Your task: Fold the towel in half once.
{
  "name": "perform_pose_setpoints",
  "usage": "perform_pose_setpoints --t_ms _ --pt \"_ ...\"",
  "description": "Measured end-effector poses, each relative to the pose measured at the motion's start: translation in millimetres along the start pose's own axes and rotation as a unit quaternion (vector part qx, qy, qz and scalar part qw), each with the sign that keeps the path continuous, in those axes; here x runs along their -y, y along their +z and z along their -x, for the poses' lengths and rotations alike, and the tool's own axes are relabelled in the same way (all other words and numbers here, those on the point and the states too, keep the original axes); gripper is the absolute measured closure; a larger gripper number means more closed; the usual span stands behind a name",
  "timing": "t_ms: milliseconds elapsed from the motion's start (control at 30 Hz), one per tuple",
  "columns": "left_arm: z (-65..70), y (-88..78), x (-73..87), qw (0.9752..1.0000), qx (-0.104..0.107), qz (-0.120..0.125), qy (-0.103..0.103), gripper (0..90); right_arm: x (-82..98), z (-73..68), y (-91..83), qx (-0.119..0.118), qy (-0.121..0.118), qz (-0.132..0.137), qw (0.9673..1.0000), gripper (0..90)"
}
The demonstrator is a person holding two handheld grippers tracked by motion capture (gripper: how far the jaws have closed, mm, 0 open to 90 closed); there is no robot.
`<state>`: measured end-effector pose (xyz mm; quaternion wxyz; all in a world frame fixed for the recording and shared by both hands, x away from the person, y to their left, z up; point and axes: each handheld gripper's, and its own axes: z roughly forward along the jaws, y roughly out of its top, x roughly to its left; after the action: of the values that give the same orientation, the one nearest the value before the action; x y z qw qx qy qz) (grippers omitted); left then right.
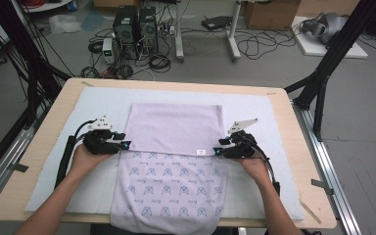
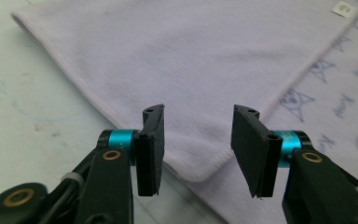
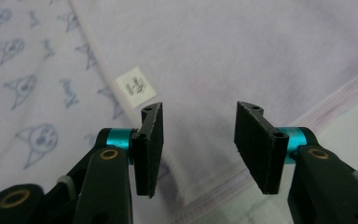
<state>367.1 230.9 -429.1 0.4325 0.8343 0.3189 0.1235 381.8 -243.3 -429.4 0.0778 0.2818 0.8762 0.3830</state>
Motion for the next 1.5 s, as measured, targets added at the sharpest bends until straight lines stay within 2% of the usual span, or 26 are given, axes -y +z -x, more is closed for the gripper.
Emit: perform_pose_setpoints --t_ms 100,200,267,300,367,500,533,700,800,867,1000,1067,1233,1500 --pt "2.3 2.6 6.1 0.9999 0.007 -0.015 0.003 58.5 6.5 -5.4 0.2 0.006 -0.011 0.007 0.9999 55.3" --pt "3.8 9.5 9.9 0.9995 0.005 -0.03 0.008 60.0 14.7 -4.4 4.7 0.004 -0.003 0.004 1.0 58.5" --pt "7.0 11.5 9.9 0.999 -0.012 -0.033 0.028 66.0 18.5 -4.9 4.4 0.006 0.001 0.018 0.9998 66.1" --pt "7.9 12.2 9.5 0.9988 -0.017 -0.034 0.033 72.3 19.5 -4.7 4.3 0.008 -0.004 0.022 0.9997 70.7" --pt "7.0 11.9 9.1 0.9988 -0.021 -0.034 0.029 80.1 19.5 -4.5 3.8 0.008 -0.008 0.022 0.9997 77.6" --pt "6.3 8.7 7.3 0.9991 -0.021 -0.028 0.023 85.7 18.0 -4.7 2.5 0.007 -0.014 0.024 0.9996 81.6" --pt "6.5 7.0 6.3 0.9991 -0.022 -0.027 0.024 89.9 17.7 -5.4 1.4 0.006 -0.012 0.026 0.9996 82.6" --pt "6.2 -1.9 0.4 0.9997 -0.019 -0.005 0.014 89.6 14.2 -8.3 -10.6 0.003 -0.013 0.056 0.9984 83.6" --pt "6.7 -7.4 -2.7 0.9998 -0.014 0.006 0.014 89.6 11.5 -9.8 -17.5 0.004 -0.015 0.062 0.998 83.6" --pt "7.7 -7.2 -2.7 0.9998 -0.006 0.005 0.018 89.3 11.2 -10.9 -18.3 0.004 -0.017 0.058 0.9982 83.5" --pt "9.4 -4.3 -0.2 0.9996 -0.009 -0.006 0.026 89.5 13.8 -10.8 -13.8 0.002 -0.02 0.043 0.9989 83.5" --pt "9.6 -4.9 0.6 0.9997 -0.009 -0.003 0.023 89.5 14.6 -11.1 -13.0 0.001 -0.017 0.04 0.9991 83.4" --pt "10.0 -11.0 -0.6 0.9998 -0.007 0.008 0.019 89.6 14.8 -10.7 -15.9 -0.001 -0.016 0.049 0.9987 83.4" --pt "9.9 -14.6 4.7 0.9998 -0.005 0.0 0.022 89.7 15.9 -14.1 -16.6 -0.003 -0.019 0.046 0.9988 83.3"
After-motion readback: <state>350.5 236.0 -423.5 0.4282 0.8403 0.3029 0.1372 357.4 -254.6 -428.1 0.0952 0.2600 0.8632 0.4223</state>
